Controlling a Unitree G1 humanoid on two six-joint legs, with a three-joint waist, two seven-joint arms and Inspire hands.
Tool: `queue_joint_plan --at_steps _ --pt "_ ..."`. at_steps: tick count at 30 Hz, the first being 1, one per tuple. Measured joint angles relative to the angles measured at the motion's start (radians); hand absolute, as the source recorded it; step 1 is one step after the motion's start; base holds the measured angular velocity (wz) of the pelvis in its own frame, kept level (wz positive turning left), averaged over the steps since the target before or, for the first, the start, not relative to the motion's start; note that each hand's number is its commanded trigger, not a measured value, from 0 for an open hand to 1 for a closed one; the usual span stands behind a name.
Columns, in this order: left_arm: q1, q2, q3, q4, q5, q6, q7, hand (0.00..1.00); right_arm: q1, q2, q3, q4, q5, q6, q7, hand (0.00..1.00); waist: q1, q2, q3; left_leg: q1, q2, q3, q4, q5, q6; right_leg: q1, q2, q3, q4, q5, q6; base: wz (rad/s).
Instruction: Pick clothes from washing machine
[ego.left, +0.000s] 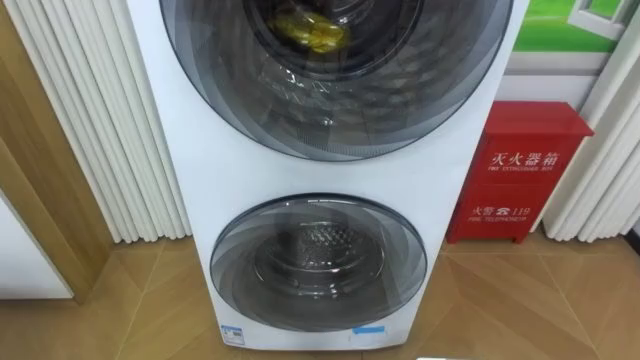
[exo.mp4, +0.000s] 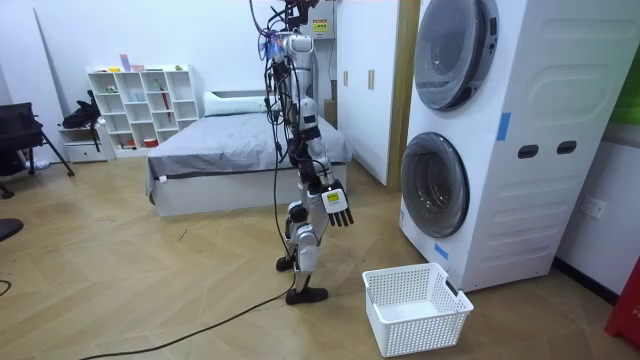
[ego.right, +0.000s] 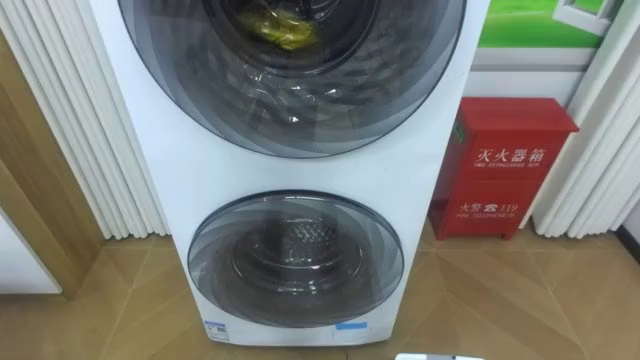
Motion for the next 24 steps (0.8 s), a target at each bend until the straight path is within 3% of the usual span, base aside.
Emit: queue_joint_plan --at_steps 14,16,18,20,21,24 --pt "0.003 -0.001 0.0 -0.002 -0.003 0.0 0.002 0.0 -0.002 0.0 -0.004 0.005 0.008 0.001 0.005 0.0 0.002 -0.005 0.0039 0.0 0.0 0.01 -0.001 0.0 0.0 0.0 0.0 0.001 -0.001 0.0 0.0 0.0" --pt "0.003 -0.001 0.0 -0.001 -0.004 0.0 0.002 0.0 -0.001 0.0 -0.007 0.006 0.022 0.002 -0.001 0.0 0.002 -0.005 0.0003 0.002 0.0 0.008 -0.001 0.0 0.0 0.001 0.0 0.0 0.0 0.0 0.0 0.0" --pt "0.003 -0.001 0.001 -0.001 -0.003 0.0 0.002 0.0 0.003 0.0 -0.027 0.006 0.044 0.01 -0.003 0.0 0.001 0.0 0.0005 0.005 0.0 0.007 -0.001 0.0 0.0 0.004 0.0 -0.001 0.0 0.0 0.0 0.0" --pt "0.002 0.001 0.006 -0.001 -0.002 0.001 -0.006 0.0 -0.002 -0.007 -0.068 -0.029 0.042 0.048 -0.018 0.0 0.0 -0.014 -0.0006 0.004 0.0 0.007 0.0 0.0 0.0 0.003 -0.001 -0.001 0.001 0.0 0.0 0.0" --pt "0.002 0.002 0.009 -0.001 -0.001 0.001 -0.011 0.0 -0.005 -0.01 -0.081 -0.048 0.042 0.057 -0.025 0.0 -0.001 -0.009 -0.0022 0.004 0.0 0.006 0.0 0.0 0.0 0.002 -0.001 -0.001 0.002 0.0 0.0 -0.04" --pt "-0.004 0.007 0.031 0.001 0.019 0.003 -0.031 0.0 -0.069 -0.029 -0.153 -0.081 0.038 0.065 -0.049 0.0 -0.003 -0.018 0.0004 0.006 0.0 0.007 0.0 0.0 0.0 0.001 -0.002 -0.001 0.007 0.0 0.0 0.0"
